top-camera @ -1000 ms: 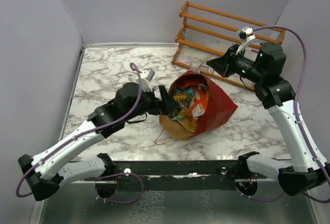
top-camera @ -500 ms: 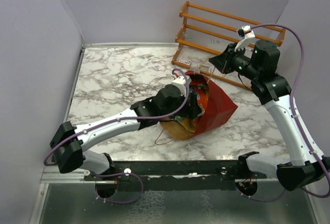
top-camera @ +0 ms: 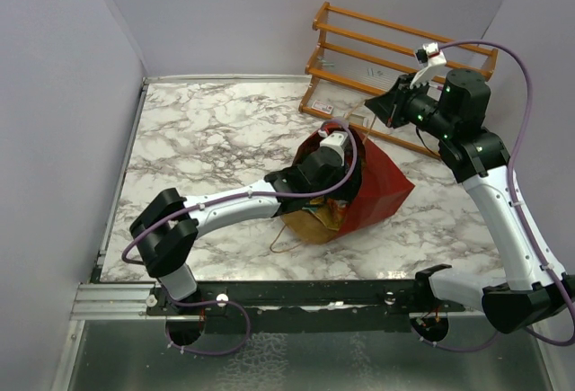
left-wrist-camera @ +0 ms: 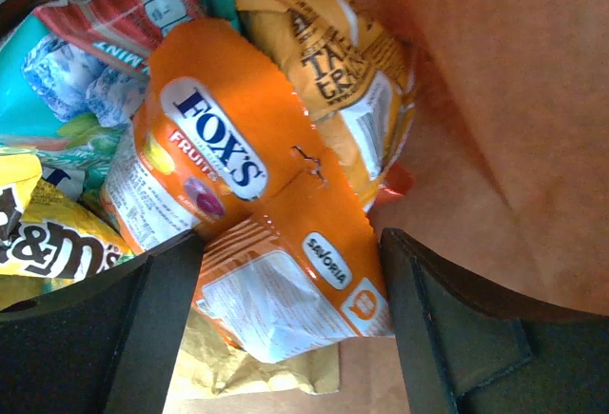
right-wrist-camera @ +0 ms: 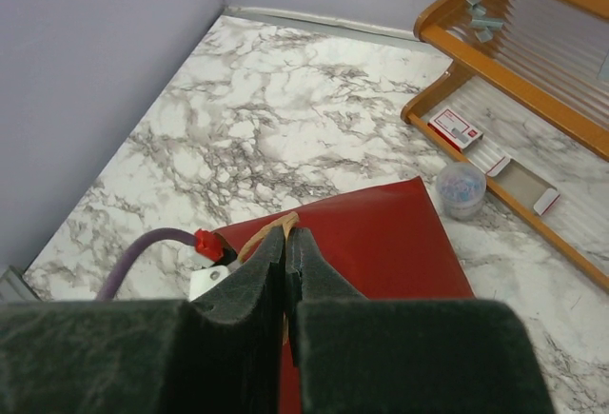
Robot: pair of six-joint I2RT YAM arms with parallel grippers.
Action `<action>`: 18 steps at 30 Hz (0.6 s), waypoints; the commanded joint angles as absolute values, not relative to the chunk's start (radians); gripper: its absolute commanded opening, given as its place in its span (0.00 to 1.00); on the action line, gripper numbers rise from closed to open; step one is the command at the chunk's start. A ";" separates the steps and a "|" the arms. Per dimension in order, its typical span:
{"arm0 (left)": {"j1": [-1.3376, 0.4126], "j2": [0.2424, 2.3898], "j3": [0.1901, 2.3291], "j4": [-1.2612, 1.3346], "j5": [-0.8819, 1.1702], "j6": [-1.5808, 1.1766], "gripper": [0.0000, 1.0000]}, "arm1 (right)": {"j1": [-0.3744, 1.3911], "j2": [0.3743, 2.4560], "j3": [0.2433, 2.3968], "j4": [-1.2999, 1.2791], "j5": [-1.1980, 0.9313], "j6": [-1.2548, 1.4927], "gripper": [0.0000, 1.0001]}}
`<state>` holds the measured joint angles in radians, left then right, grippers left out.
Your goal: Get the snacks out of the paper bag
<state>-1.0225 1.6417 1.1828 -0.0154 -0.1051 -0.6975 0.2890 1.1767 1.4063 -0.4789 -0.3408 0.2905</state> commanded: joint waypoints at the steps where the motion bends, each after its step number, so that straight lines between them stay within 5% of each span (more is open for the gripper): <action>1: -1.028 1.654 1.190 -0.006 -0.145 -0.715 0.74 | 0.290 1.147 1.423 -0.465 -0.328 0.277 0.02; 12: -1.028 1.495 1.144 -0.104 -0.185 -0.698 0.07 | 0.290 1.126 1.417 -0.468 -0.315 0.270 0.02; 18: -1.026 1.372 1.157 -0.168 -0.181 -0.688 0.00 | 0.290 1.112 1.403 -0.467 -0.313 0.267 0.02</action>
<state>-1.0233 1.4845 1.1343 -0.1520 -0.1596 -0.7010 0.2886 1.1423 1.4052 -0.4789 -0.3389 0.2825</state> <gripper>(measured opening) 0.015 0.026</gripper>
